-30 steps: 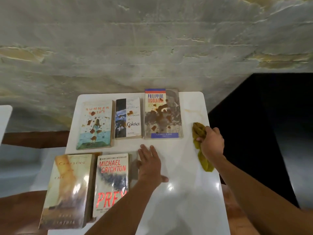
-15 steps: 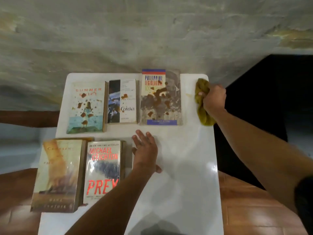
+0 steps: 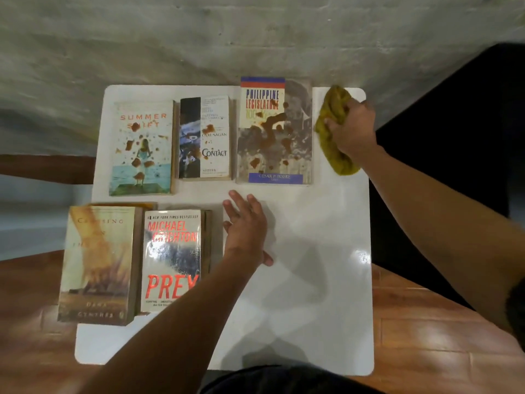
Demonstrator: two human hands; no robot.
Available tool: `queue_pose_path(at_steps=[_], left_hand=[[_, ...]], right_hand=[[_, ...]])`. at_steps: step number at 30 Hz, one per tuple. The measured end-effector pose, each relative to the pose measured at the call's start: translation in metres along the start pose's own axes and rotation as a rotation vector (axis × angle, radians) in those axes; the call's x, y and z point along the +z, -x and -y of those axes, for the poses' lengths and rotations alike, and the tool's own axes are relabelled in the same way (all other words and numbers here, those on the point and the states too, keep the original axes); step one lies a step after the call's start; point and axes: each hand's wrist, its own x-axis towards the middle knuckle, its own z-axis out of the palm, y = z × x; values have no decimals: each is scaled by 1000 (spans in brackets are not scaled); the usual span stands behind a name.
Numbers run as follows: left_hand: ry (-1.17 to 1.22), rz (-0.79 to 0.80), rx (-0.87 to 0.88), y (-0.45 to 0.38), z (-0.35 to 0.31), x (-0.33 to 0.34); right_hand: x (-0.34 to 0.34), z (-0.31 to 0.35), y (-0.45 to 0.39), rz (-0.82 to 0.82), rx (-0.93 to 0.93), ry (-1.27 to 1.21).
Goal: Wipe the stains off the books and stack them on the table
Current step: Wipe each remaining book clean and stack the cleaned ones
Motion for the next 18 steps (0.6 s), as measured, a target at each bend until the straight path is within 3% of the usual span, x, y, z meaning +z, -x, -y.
queue_pose_path(at_steps=[10,15,18], left_hand=[[13,-8,-7,-4,2,3],[49,16,-7,-6,2,4],[84,47,-27,-6,4,3]], right_hand=[[10,-9,65,50,11,-38],[-3,-35,86,56,83,86],[-3,-34,92,52,72,-13]])
